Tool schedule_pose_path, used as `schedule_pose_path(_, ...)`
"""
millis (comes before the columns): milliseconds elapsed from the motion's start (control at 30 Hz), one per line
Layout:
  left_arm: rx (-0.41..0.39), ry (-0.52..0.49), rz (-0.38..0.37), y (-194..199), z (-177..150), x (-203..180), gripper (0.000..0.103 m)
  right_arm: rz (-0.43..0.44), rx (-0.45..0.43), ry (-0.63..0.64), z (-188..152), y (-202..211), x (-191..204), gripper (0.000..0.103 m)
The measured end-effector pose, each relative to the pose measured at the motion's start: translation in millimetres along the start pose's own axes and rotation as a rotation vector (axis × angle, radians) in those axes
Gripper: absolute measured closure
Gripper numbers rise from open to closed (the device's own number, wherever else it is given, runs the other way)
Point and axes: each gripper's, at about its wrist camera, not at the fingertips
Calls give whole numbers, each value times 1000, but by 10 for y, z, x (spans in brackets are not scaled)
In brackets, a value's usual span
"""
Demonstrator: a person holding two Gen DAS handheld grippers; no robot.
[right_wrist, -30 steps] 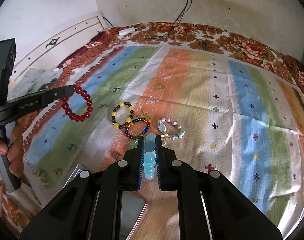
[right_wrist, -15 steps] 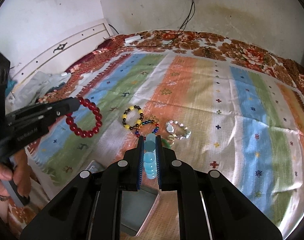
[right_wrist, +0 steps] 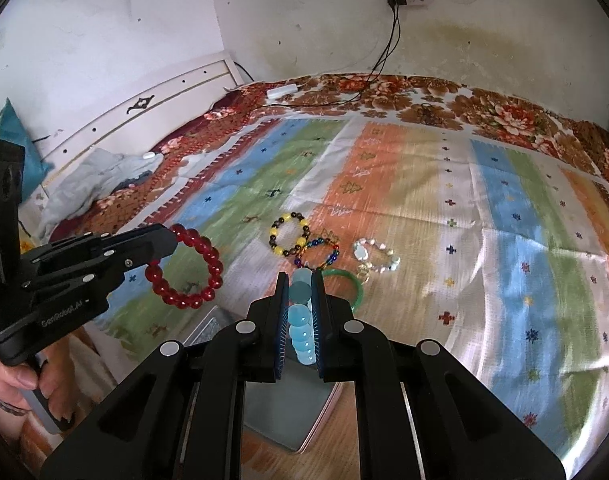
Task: Organize jewelry
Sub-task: 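Lift the red bracelet with the left tool and drop it into the tin box, then lower the pale blue bracelet into the tin box and open the right tool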
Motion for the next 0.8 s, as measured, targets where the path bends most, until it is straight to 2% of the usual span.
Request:
schedule_pose_path(467,42,-51,2,81,-214,-182,89,50,32,-35,-183,67,32,91)
schedule_pose_path(533,21,-57,23,110,-194,-174,77,48,31,-42,-180,59,14,89)
schedule_pose_path(600,13,-69,51,105,-186,-165,74,29,25,-45,-180,57,-16,69)
schedule_pose_path(633,12,-78,64,98,-183,-167,73,17,25,-49,-184,51,-38,66)
schedule_pose_path(800,21,-47,85,50,-122,-53,63,-21,40,-58,-176,6,-135,66)
Point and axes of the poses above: each gripper's, at about its wrist camera, not at the fingertips, and y roughly against the way its jaws point, x to its left, z to its top, and after that the axes turned 14 degrees about -x, right-handed
